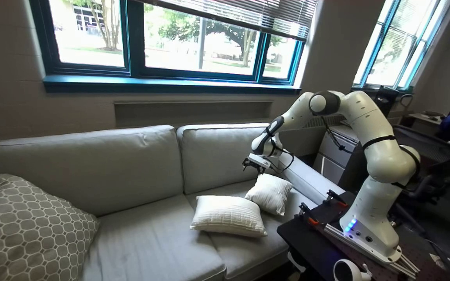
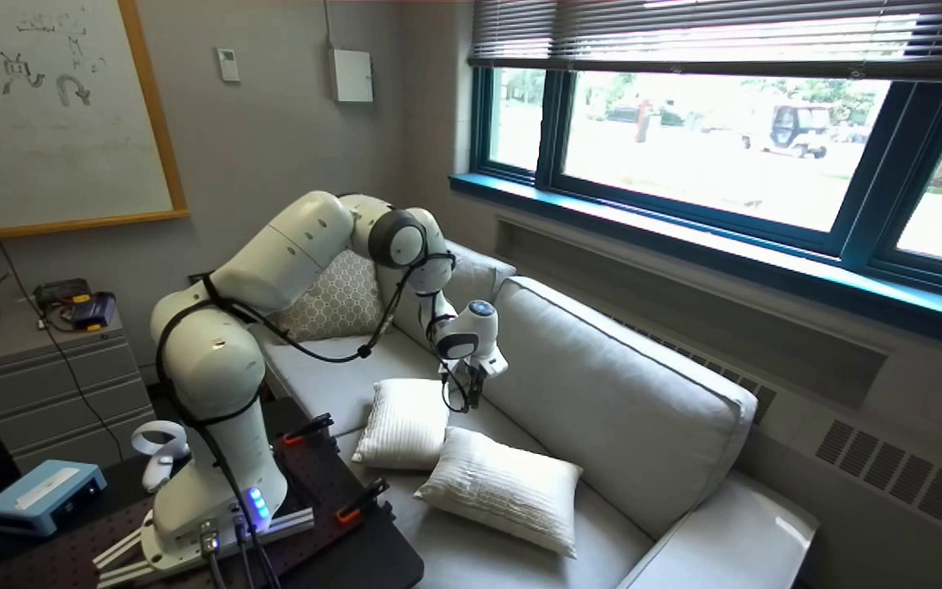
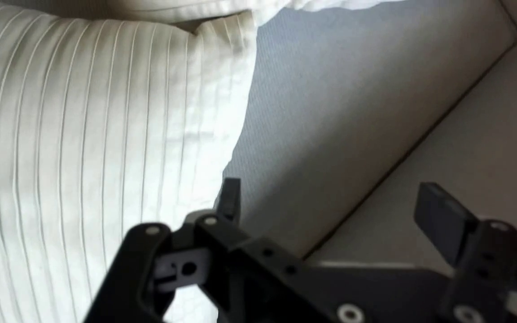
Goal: Move the small pillows to the right
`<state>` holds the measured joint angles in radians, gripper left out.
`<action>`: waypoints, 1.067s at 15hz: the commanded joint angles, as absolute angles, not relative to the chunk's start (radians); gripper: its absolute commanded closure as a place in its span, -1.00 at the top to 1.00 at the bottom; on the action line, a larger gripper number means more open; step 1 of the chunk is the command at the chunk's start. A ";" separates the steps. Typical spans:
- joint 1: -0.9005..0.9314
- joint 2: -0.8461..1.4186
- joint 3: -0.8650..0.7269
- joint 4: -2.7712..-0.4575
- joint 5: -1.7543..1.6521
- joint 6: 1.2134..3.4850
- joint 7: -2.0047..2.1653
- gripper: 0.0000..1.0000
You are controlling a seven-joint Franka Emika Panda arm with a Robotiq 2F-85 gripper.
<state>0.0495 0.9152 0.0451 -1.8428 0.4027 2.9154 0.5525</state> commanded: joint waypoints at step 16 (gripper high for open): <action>0.148 1.362 -0.129 -1.147 0.199 2.038 0.889 1.00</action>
